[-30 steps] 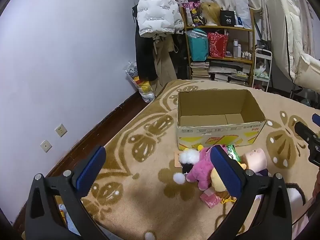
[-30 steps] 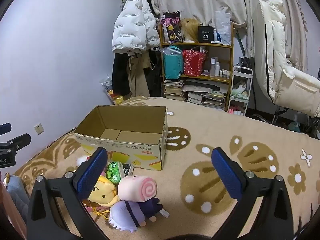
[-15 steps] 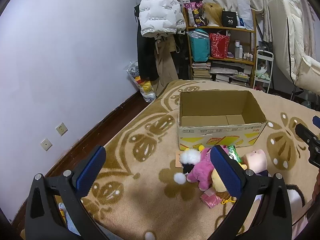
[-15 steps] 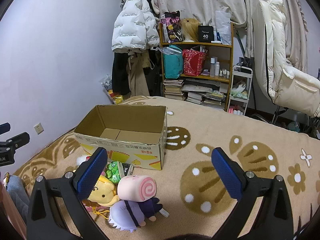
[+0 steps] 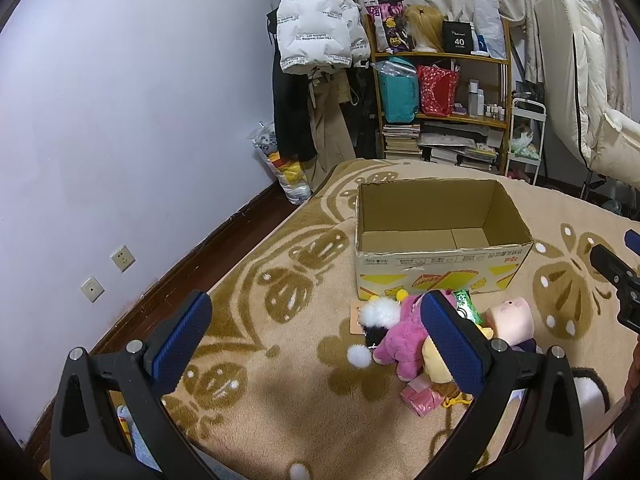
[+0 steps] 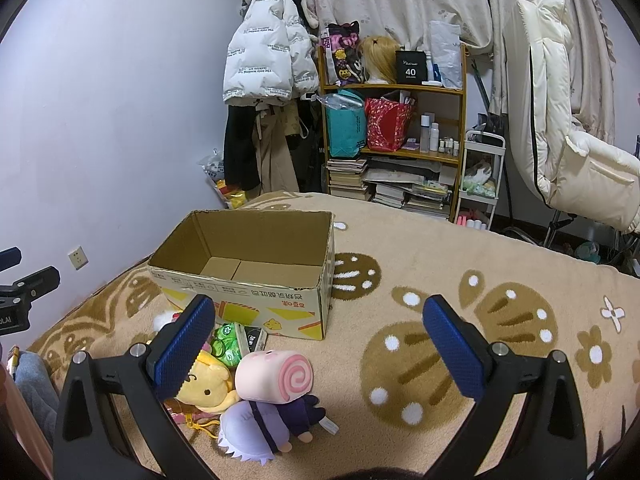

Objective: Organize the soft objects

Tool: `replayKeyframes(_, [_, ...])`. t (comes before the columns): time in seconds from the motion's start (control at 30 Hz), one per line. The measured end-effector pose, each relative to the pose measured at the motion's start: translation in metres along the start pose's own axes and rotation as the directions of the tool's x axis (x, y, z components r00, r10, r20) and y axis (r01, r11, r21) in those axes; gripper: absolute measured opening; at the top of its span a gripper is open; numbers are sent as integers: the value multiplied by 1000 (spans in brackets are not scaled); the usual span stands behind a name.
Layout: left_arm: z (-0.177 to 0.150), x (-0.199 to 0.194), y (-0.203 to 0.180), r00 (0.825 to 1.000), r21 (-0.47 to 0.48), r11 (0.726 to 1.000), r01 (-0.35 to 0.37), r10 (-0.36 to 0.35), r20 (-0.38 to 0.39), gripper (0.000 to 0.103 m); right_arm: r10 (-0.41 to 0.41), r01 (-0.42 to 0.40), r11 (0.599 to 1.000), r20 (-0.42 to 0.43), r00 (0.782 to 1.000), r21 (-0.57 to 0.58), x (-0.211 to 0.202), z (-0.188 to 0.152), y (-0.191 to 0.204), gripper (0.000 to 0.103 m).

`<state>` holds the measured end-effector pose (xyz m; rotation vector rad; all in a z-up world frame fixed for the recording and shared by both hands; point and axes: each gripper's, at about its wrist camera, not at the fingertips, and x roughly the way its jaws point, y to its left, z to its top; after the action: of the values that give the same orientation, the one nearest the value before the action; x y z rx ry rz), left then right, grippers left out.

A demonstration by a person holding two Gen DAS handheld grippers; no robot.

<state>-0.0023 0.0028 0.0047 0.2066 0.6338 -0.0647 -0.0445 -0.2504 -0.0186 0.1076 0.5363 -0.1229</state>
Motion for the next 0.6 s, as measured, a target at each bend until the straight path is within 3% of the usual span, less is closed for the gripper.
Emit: replayKeyframes(0.6, [-1, 0, -2, 1000, 3, 1000, -1, 1, -1, 103, 1, -1, 1000, -1, 1000, 1, 0, 0, 0, 103])
